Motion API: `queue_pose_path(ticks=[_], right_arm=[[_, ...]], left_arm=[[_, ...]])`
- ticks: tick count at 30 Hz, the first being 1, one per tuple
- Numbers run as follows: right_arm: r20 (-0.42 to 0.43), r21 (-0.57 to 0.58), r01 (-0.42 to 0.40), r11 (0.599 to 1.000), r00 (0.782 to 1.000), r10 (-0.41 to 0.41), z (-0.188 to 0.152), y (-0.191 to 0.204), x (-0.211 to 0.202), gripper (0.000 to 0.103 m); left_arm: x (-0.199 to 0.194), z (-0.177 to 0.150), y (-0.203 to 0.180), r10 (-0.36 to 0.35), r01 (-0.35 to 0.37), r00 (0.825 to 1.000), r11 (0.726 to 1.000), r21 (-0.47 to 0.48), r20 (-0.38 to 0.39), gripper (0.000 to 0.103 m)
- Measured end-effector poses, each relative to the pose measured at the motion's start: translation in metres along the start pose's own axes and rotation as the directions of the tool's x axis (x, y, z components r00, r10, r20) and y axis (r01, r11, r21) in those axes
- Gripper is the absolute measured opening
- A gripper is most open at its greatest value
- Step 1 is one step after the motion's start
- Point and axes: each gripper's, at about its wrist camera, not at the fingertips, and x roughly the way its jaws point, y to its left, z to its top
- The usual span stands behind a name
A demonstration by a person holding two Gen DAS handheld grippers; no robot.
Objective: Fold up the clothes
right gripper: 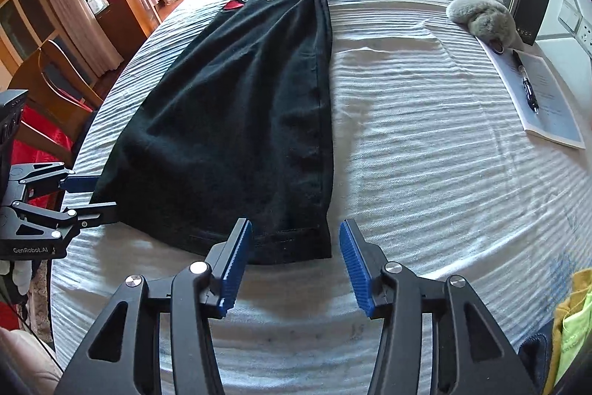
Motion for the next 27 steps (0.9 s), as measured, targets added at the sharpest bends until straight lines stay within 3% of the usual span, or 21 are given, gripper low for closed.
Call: queue_pose_path(ticks=[2,4,5,6,9,10,14,18,22,27], right_arm=[[-0.005,-0.026,0.008,1.000,1.000,-0.009,-0.002,0.004,0.004,0.051],[0.001,-0.058,0.024,0.998,1.000,-0.024,-0.004,0.010,0.007,0.055],[0.013,-0.076,0.039,0.996,0.999,-0.038,-0.007,0.013,0.007,0.055],[0.022,-0.085,0.044,0.995,0.999,-0.043,-0.008,0.016,0.006,0.052],[0.003,-0.062,0.003,0.998,1.000,-0.003,-0.007,0.018,0.003,0.018],[-0.007,-0.058,-0.006,0.998,1.000,0.005,-0.005,0.020,0.002,0.013],[0.015,0.002,-0.089,0.996,0.996,0.089,0.011,0.018,-0.013,0.012],[0.107,0.052,-0.143,0.988,0.985,0.137,0.057,0.007,-0.036,0.012],[0.181,0.058,-0.130,0.990,0.976,0.117,0.132,0.001,-0.039,0.012],[0.152,0.081,-0.074,0.994,0.987,0.061,0.224,-0.003,0.016,0.012]], left_arm=[[0.001,-0.001,-0.008,0.024,-0.024,1.000,0.999,0.027,0.006,0.051],[0.001,-0.003,-0.013,0.054,-0.055,0.998,0.997,0.057,0.007,0.040],[0.001,-0.002,-0.013,0.058,-0.058,0.998,0.996,0.061,0.000,0.022],[-0.001,-0.001,-0.011,0.036,-0.035,0.999,0.998,0.052,-0.011,0.013],[-0.009,0.005,-0.011,-0.005,0.006,1.000,0.998,0.062,-0.017,0.010],[-0.015,0.008,-0.011,-0.026,0.026,1.000,0.997,0.069,-0.009,0.009],[-0.042,0.028,0.001,-0.127,0.124,0.991,0.989,0.075,0.031,0.009],[-0.067,0.072,0.028,-0.178,0.168,0.979,0.981,0.100,0.096,0.009],[-0.078,0.139,0.070,-0.181,0.162,0.973,0.978,0.129,0.145,0.009],[-0.041,0.228,0.129,-0.158,0.143,0.980,0.981,0.129,0.117,0.009]])
